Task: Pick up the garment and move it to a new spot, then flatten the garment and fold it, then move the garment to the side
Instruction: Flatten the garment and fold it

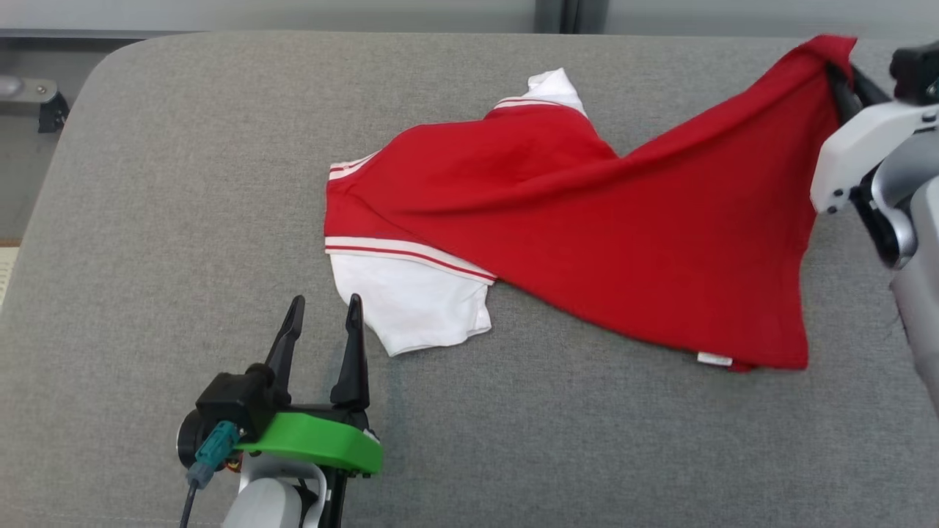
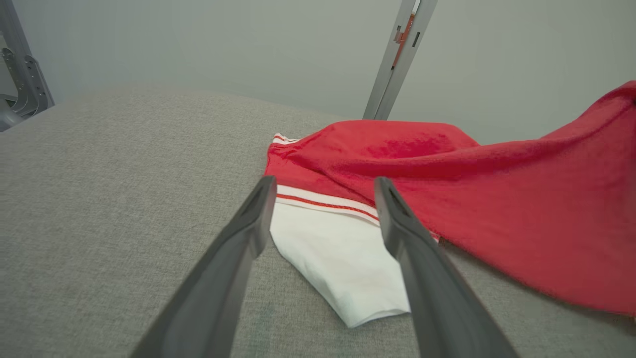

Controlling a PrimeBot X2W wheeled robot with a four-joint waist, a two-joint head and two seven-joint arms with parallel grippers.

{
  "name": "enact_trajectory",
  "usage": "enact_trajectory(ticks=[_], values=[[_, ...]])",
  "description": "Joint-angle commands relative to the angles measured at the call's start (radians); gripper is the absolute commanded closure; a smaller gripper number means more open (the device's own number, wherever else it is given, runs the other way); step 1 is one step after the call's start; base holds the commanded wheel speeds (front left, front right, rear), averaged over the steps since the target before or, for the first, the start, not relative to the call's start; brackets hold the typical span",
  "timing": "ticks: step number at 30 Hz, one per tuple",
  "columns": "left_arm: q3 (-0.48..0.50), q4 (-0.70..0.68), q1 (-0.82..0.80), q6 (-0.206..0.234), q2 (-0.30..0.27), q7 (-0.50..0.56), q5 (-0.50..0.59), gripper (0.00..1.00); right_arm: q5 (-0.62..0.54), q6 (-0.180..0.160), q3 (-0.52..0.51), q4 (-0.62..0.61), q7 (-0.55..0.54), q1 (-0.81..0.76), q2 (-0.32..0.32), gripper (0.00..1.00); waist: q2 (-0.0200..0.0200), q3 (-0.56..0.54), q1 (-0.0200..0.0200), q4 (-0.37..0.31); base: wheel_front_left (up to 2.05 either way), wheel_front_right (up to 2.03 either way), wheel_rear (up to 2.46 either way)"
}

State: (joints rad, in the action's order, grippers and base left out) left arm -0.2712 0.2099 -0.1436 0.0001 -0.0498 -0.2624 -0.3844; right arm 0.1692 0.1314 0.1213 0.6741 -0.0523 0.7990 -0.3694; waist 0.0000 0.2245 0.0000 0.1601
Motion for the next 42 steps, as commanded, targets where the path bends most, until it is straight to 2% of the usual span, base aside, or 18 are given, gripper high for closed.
enact_trajectory(ticks=[1,10,14,16,19,23,29,36,42], values=[[-0.005,-0.006,-0.006,0.004,-0.002,-0.003,-0.011,0.00,-0.016,-0.002,0.000,0.005,-0.002,0.041,-0.019,1.00,0.0000,0.019,0.0000,0.025,0.00,0.00,0.00],[-0.046,-0.025,-0.029,0.015,-0.002,-0.003,-0.036,0.00,-0.101,-0.002,-0.025,0.118,-0.005,0.210,-0.092,1.00,0.0000,0.073,0.0000,0.108,0.00,0.00,0.00],[-0.061,-0.028,-0.041,0.017,-0.002,-0.003,-0.043,0.00,-0.156,-0.002,-0.055,0.193,0.035,0.262,-0.086,1.00,0.0000,0.100,0.0000,0.133,0.00,0.00,0.00],[-0.065,-0.029,-0.046,0.018,-0.002,-0.003,-0.044,0.00,-0.182,-0.002,-0.076,0.240,0.045,0.270,-0.066,0.00,0.0000,0.111,0.0000,0.137,0.00,0.00,0.00],[-0.069,-0.030,-0.055,0.020,-0.002,-0.003,-0.045,0.00,-0.228,-0.002,-0.117,0.282,0.095,0.299,-0.046,0.00,0.0000,0.123,0.0000,0.136,0.00,0.00,0.00],[-0.060,-0.029,-0.060,0.023,-0.002,-0.003,-0.033,0.00,-0.263,-0.002,-0.122,0.316,0.171,0.324,0.002,0.00,0.0000,0.127,0.0000,0.115,0.00,0.00,0.00],[-0.037,-0.022,-0.054,0.015,-0.002,-0.003,-0.010,0.00,-0.207,-0.002,-0.064,0.346,0.258,0.329,0.067,0.00,0.0000,0.093,0.0000,0.051,0.00,0.00,0.00],[-0.001,-0.019,-0.024,0.005,-0.002,-0.003,0.010,0.00,-0.092,-0.002,0.046,0.286,0.305,0.195,0.088,0.00,0.0000,0.032,0.0000,-0.043,0.00,0.00,0.00],[0.025,-0.023,-0.007,0.000,-0.002,-0.003,0.028,0.00,0.030,-0.002,0.059,0.158,0.318,-0.001,0.101,0.00,0.0000,-0.001,0.0000,-0.104,0.00,0.00,0.00]])
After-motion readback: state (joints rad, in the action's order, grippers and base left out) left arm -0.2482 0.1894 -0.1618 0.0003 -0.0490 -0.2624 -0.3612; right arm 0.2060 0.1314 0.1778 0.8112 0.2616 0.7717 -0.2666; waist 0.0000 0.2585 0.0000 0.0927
